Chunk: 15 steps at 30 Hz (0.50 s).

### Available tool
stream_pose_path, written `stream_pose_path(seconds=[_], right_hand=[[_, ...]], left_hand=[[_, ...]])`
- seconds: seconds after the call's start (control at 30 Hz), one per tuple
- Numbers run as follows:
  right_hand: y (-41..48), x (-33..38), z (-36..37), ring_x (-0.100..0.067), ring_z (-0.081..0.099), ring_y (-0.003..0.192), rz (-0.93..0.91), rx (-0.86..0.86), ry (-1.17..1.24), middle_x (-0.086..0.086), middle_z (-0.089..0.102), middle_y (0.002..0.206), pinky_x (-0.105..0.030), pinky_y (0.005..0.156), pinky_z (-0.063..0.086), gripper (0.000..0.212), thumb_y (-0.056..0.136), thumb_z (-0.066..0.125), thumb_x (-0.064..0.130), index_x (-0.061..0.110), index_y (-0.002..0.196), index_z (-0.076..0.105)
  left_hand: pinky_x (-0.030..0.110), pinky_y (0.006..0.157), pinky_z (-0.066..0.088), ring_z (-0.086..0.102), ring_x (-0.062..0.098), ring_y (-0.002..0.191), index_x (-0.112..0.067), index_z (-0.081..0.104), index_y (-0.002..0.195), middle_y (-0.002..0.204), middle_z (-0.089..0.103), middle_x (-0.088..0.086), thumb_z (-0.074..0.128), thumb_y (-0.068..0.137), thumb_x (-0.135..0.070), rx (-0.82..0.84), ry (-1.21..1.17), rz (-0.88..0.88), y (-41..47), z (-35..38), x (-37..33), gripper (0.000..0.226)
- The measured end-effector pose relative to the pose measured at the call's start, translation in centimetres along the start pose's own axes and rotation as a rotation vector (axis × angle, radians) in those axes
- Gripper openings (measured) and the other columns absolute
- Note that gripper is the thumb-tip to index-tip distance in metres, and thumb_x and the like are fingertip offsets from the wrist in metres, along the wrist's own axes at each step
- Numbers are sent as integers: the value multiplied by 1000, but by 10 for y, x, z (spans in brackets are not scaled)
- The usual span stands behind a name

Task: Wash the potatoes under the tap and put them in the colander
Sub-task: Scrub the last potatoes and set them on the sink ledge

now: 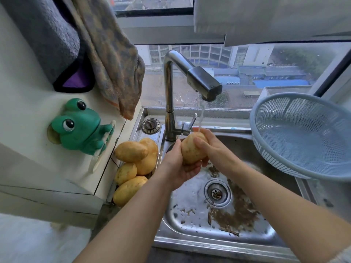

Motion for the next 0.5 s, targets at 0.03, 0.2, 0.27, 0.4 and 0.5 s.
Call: stream_pose_path(seconds=[0.03, 0.2, 0.27, 0.4, 0.5], right_hand=[[-1, 0, 1, -13, 59, 81, -4, 14, -10, -7, 56, 114, -22, 57, 48, 44, 97, 52, 31, 25, 139, 39], [-2, -2, -4, -18, 65, 96, -70, 22, -189, -1, 63, 105, -38, 90, 53, 57, 83, 71, 37, 27, 131, 41], [0, 5, -12, -15, 64, 91, -94, -92, -237, 2, 64, 98, -37, 86, 54, 38, 89, 62, 48, 29, 120, 48], [4, 4, -24, -14, 63, 91, -59, -354, -132, 5, 67, 92, -45, 88, 51, 25, 97, 42, 47, 30, 97, 60], [10, -6, -17, -18, 65, 95, -1, -313, -3, 0, 69, 95, -47, 91, 51, 33, 101, 37, 45, 26, 97, 63]], left_hand=[[24, 49, 53, 60, 16, 52, -6, 60, 101, 69, 65, 13, 38, 98, -58, 19, -5, -11, 0, 2, 2, 56], [18, 41, 45, 57, 8, 46, -10, 61, 109, 60, 59, 1, 54, 88, -60, 40, -8, 26, 4, 8, 1, 55], [18, 40, 44, 52, 8, 43, -10, 59, 110, 58, 56, 0, 51, 89, -62, 9, 22, 105, 6, 11, -3, 57], [20, 42, 43, 48, 9, 45, -18, 62, 98, 63, 55, 1, 46, 92, -60, -58, 72, 273, 8, 17, -11, 46], [19, 40, 41, 47, 9, 42, -15, 62, 96, 57, 52, 1, 45, 93, -59, -77, 77, 295, 11, 11, -12, 48]])
Point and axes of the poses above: each hand's wrist, its own y-axis towards the middle knuckle, its own z-axis out of the palm, x = y × z, the point moved 9 cm from there along y, towards the middle knuckle
